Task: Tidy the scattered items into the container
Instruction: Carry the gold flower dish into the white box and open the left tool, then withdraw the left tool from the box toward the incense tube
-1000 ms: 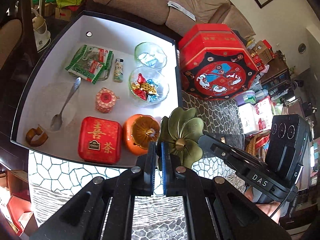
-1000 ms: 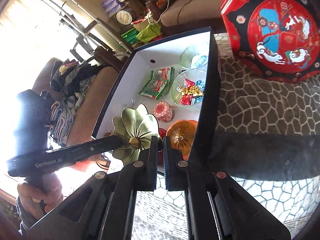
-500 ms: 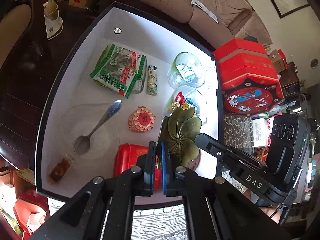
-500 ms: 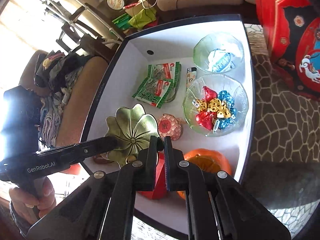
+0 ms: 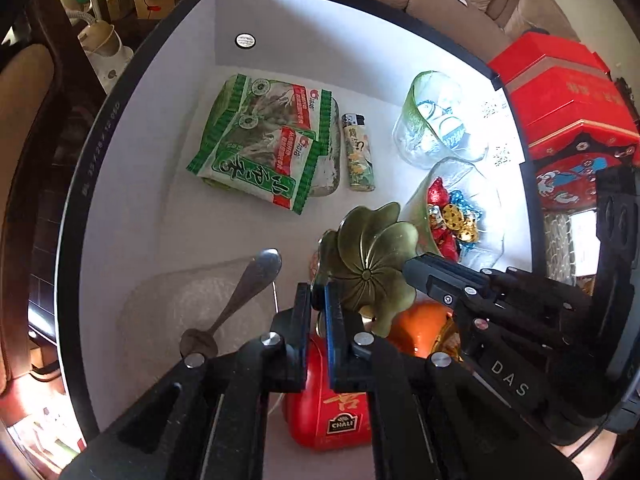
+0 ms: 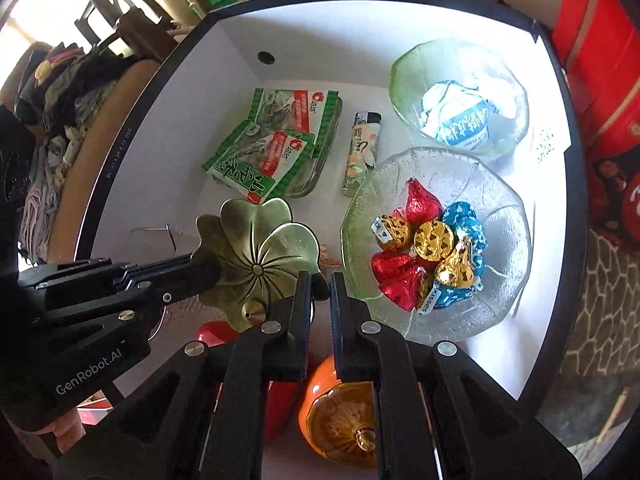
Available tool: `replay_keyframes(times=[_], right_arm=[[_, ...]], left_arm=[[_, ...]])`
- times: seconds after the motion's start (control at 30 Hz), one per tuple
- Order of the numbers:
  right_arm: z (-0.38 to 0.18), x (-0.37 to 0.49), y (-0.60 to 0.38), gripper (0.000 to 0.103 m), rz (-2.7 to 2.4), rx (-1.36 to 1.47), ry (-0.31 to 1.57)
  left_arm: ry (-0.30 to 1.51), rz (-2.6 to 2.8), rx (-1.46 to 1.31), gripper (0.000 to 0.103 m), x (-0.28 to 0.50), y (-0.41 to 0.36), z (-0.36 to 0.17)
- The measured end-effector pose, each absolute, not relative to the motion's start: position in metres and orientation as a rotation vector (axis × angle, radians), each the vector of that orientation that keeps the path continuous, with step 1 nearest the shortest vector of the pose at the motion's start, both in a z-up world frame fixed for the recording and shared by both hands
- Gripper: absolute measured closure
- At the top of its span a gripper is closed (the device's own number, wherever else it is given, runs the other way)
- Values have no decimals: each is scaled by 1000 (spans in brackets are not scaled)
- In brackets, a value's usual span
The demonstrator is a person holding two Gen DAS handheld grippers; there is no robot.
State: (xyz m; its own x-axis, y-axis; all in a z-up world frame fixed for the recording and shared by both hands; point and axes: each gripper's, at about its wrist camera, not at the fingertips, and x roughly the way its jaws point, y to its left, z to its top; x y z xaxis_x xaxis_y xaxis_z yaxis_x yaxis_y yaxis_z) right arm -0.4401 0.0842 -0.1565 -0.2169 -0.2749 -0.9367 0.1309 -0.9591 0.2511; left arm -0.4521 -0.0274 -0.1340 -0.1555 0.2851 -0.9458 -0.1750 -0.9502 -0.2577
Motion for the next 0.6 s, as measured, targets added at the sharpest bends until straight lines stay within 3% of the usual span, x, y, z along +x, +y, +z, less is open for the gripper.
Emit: replay_keyframes(times=[0.07,0.17,0.27,0.43,0.6], right_arm=[[-155,-442,78,95,-2254,1795,-111],[-158,-441,69,103,-2265,1830,47],[-159,-440,77,103,-2247,1837,20],[-135,-428,82,101,-2282,1739,52],[-91,-400,109,98,-2335,1597,-6]], left_arm=[[-110,2192,-1833,97,-457,-27,-134],[46,2228,-1825,96,-459,-15,-132],[143,2251,-1826,96,-459,-8,-133],[135,2259,-1830,96,-459,-14,-130],[-66,2239,-1780,96,-450,-35,-120]])
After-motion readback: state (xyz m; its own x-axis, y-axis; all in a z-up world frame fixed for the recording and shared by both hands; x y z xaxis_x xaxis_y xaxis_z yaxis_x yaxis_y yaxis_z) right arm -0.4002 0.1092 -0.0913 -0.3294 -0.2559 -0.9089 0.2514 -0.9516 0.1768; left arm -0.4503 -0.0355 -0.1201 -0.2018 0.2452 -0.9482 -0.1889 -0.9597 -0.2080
